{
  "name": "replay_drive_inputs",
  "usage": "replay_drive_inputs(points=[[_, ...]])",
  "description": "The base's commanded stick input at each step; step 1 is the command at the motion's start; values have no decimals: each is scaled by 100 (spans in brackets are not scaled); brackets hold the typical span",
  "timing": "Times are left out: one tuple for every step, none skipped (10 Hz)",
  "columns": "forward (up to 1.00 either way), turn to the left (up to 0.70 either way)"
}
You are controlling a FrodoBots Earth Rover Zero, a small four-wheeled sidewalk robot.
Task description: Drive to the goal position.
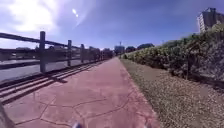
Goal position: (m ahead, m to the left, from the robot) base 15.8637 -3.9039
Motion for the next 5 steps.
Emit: replay_drive_inputs(points=[[70, 0], [70, 0], [70, 0], [70, 0], [70, 0]])
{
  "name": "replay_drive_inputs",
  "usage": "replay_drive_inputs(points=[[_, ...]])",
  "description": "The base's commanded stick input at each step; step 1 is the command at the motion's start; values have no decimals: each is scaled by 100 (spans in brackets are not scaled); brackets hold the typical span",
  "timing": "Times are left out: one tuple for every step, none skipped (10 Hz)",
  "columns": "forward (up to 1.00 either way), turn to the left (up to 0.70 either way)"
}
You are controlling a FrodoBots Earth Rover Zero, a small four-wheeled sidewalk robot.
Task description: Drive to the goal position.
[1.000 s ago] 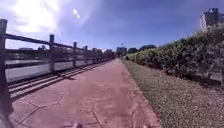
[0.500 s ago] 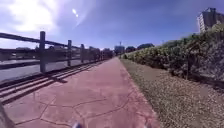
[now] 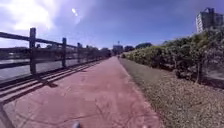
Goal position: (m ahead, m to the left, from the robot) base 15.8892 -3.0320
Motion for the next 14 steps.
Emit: replay_drive_inputs(points=[[70, 0], [70, 0], [70, 0], [70, 0], [70, 0], [70, 0], [70, 0], [70, -6], [70, -35], [70, -20], [70, 0], [70, 0], [70, 0], [70, 0]])
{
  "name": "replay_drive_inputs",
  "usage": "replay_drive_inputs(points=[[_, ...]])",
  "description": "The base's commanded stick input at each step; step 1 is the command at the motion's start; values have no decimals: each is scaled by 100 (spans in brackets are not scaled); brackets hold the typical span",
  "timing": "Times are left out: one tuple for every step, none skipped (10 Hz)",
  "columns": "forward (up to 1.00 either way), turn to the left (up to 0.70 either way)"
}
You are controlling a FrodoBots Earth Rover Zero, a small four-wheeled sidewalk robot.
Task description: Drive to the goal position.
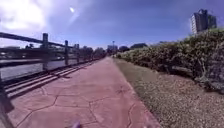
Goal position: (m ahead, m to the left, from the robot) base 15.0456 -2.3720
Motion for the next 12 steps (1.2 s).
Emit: replay_drive_inputs(points=[[70, 0], [70, 0], [70, 0], [70, 0], [70, 0], [70, 0], [70, 0], [70, 0], [70, 0], [70, 0], [70, 0], [70, 0]])
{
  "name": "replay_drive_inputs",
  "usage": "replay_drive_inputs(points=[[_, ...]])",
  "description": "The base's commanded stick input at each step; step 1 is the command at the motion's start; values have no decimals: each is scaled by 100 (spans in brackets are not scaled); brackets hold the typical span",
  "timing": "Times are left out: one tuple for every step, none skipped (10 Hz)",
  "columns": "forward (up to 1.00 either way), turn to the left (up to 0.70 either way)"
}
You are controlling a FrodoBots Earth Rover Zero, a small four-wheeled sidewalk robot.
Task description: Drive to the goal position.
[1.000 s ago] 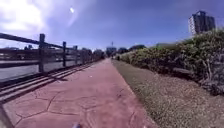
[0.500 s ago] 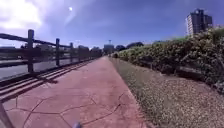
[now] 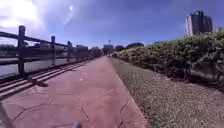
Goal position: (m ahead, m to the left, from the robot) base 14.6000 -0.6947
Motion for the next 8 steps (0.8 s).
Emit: replay_drive_inputs(points=[[70, 0], [70, 0], [70, 0], [70, 0], [70, 0], [70, 0], [70, 0], [70, 0]])
